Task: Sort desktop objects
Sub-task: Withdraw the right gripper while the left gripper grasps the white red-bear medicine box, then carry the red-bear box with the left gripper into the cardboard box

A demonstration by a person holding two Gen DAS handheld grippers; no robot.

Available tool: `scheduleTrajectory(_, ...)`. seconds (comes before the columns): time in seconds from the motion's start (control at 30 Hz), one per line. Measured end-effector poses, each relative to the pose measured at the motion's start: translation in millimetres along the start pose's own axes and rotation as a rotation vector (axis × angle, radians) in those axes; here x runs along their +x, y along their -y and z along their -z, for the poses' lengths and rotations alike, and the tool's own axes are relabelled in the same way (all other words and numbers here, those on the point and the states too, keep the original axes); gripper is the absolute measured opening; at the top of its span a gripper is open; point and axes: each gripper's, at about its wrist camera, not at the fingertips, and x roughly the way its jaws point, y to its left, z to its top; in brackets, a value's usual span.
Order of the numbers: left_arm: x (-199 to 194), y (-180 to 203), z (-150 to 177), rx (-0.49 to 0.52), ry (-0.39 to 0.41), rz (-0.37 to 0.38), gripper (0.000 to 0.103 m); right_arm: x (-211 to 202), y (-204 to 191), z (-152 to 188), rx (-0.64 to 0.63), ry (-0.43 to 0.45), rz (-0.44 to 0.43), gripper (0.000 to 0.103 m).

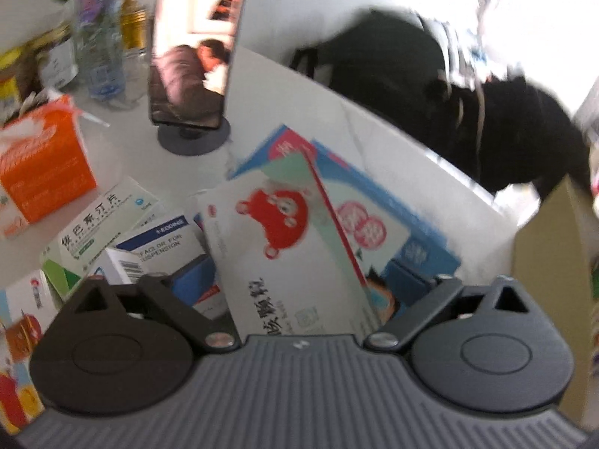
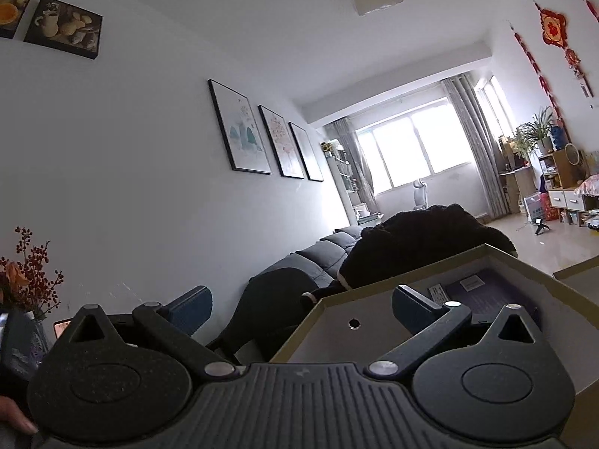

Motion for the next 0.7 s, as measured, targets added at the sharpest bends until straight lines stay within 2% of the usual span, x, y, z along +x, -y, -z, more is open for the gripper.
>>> scheduleTrajectory(0.03, -2, 0, -4, -0.017, 0.005, 0.012, 0.081, 1, 1, 0, 0.007, -0.001, 0.004, 0.103)
scheduleTrajectory(0.13, 2, -6, -6, -0.013, -0.031, 0.05, 0.082, 2, 5, -1, 0.038, 0.005, 0.007, 0.103)
scheduleTrajectory(0.2, 8, 0, -7, 0.03, -0.09, 0.06, 0.088, 0, 9, -2, 0.064, 0.009, -0.001, 0.103)
scheduleTrajectory(0.23, 12, 3, -7, 0.043, -0.119, 0.066, 0.095, 0, 10, -2, 0.077, 0.01, -0.006, 0.103)
scheduleTrajectory(0.3, 15, 8, -3, 0.058, -0.13, 0.061, 0.101, -1, 13, -2, 0.095, 0.01, -0.013, 0.103)
scheduleTrajectory(0.4, 19, 13, 0, 0.069, -0.111, 0.041, 0.094, 0, 14, -1, 0.106, 0.008, -0.013, 0.103)
scheduleTrajectory(0.43, 19, 13, 1, 0.065, -0.098, 0.041, 0.084, 0, 14, 0, 0.105, 0.006, -0.01, 0.103)
scheduleTrajectory(0.5, 16, 12, 2, 0.047, -0.073, 0.053, 0.081, 1, 15, 0, 0.104, 0.004, -0.006, 0.103)
scheduleTrajectory(0.57, 14, 6, 1, -0.001, -0.063, 0.086, 0.077, 1, 15, 0, 0.104, 0.005, -0.004, 0.103)
scheduleTrajectory(0.7, 10, -10, -2, -0.121, -0.06, 0.182, 0.076, 0, 16, 0, 0.114, 0.012, -0.001, 0.103)
